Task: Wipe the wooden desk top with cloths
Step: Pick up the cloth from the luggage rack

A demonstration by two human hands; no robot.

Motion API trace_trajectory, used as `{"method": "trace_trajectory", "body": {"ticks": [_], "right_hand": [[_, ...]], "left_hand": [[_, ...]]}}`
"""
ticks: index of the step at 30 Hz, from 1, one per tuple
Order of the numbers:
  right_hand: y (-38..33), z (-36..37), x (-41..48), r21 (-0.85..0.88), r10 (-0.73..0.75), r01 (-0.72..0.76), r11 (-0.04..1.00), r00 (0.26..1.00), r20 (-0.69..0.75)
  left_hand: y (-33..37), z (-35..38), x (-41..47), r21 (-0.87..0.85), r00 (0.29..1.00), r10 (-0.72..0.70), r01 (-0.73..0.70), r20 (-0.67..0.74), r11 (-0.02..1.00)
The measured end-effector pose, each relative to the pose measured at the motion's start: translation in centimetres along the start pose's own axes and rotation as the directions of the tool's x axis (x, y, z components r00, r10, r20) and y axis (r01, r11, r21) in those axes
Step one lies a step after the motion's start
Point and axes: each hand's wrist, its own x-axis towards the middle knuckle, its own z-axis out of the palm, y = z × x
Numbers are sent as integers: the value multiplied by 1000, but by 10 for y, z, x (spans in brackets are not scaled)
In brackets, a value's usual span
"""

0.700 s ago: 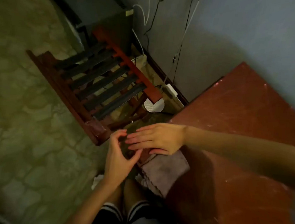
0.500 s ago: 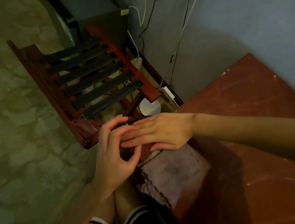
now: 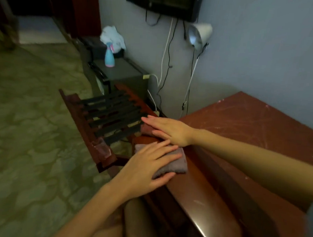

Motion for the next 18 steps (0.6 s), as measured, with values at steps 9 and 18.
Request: {"method": "trace_trajectory", "body": {"ticks": [9, 18], "right_hand": [[-28, -10, -15, 53, 174, -170, 984, 981, -82], [-93, -2, -47, -52, 388, -389, 920, 921, -30]], "left_hand": [[-13, -15, -29, 69, 969, -45, 63, -243, 996], [-47, -50, -79, -45, 781, -354, 388, -514, 921]]}}
